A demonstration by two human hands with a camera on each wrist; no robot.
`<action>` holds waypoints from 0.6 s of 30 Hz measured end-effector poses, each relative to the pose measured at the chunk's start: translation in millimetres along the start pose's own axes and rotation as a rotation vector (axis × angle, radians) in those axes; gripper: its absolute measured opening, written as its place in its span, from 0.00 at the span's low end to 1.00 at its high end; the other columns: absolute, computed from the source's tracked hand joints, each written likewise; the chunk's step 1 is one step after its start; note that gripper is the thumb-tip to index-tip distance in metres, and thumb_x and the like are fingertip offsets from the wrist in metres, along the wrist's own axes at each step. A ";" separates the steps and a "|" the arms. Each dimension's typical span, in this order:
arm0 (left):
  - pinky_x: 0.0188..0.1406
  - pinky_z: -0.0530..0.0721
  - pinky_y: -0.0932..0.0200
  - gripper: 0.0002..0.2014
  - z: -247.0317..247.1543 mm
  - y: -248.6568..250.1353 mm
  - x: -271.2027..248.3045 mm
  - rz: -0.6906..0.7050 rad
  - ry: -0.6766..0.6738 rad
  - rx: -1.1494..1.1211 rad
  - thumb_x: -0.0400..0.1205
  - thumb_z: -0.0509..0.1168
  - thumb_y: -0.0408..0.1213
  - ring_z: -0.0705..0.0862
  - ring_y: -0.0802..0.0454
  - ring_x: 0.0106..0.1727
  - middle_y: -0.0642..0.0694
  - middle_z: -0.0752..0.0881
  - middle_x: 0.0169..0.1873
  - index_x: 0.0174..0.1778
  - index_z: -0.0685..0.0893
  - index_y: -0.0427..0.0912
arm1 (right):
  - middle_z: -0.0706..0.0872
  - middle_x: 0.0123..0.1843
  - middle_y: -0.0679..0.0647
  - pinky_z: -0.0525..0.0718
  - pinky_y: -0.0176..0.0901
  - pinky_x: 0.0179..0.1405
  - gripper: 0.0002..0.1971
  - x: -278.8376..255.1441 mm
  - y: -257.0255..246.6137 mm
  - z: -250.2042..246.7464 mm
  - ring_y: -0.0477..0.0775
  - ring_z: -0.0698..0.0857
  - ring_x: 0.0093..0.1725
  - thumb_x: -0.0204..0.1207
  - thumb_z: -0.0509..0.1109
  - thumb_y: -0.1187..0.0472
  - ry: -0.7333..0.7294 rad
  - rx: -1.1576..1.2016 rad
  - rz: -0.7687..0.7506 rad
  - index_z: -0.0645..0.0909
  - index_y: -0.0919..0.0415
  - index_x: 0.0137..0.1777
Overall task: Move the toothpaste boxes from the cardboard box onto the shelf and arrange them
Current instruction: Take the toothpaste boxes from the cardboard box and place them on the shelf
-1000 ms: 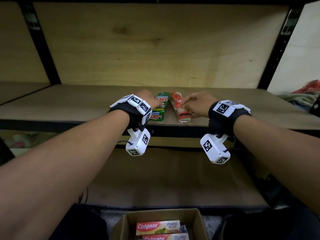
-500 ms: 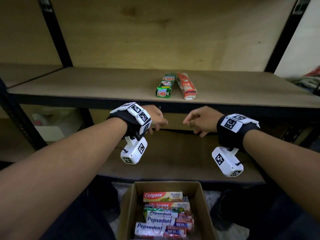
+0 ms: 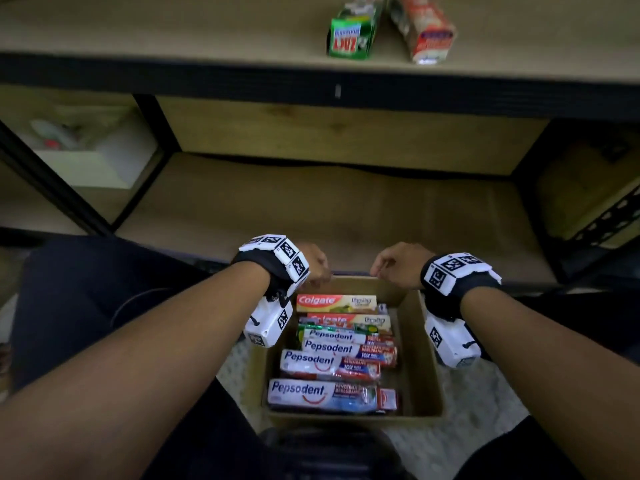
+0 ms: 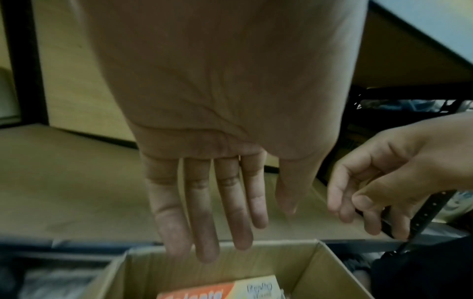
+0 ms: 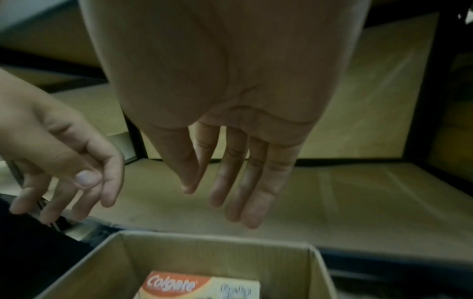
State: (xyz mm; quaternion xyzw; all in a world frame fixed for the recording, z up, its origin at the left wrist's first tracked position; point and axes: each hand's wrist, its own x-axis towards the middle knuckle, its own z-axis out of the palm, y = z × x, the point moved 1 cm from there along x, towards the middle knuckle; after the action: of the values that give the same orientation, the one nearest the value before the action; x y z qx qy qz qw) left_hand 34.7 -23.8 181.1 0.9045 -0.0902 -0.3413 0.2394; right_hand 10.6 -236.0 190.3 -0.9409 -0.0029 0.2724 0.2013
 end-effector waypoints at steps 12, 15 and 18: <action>0.48 0.77 0.62 0.19 100.3 -98.8 65.1 -0.161 -0.059 0.107 0.79 0.70 0.50 0.80 0.51 0.50 0.48 0.81 0.53 0.63 0.81 0.47 | 0.84 0.56 0.50 0.81 0.37 0.46 0.11 53.1 73.8 141.5 0.54 0.87 0.55 0.73 0.78 0.59 -0.180 0.095 0.151 0.81 0.44 0.49; 0.55 0.78 0.60 0.28 109.9 -109.6 75.0 -0.162 -0.102 0.115 0.78 0.70 0.55 0.81 0.46 0.59 0.45 0.78 0.65 0.72 0.76 0.51 | 0.81 0.64 0.52 0.87 0.50 0.58 0.24 55.5 83.6 158.2 0.54 0.85 0.59 0.66 0.84 0.52 -0.241 0.165 0.185 0.78 0.46 0.59; 0.65 0.77 0.56 0.32 119.4 -115.3 82.3 -0.165 -0.126 0.095 0.76 0.70 0.58 0.78 0.44 0.69 0.47 0.74 0.74 0.76 0.72 0.54 | 0.84 0.60 0.53 0.89 0.55 0.54 0.26 62.6 93.1 171.1 0.55 0.87 0.53 0.59 0.85 0.51 -0.246 0.215 0.211 0.74 0.39 0.52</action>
State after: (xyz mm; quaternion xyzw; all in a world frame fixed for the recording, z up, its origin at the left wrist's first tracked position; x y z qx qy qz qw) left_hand 17.6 5.2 -1.1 0.8958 -0.0465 -0.4115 0.1613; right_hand -33.7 -249.8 -9.0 -0.8685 0.1004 0.4039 0.2691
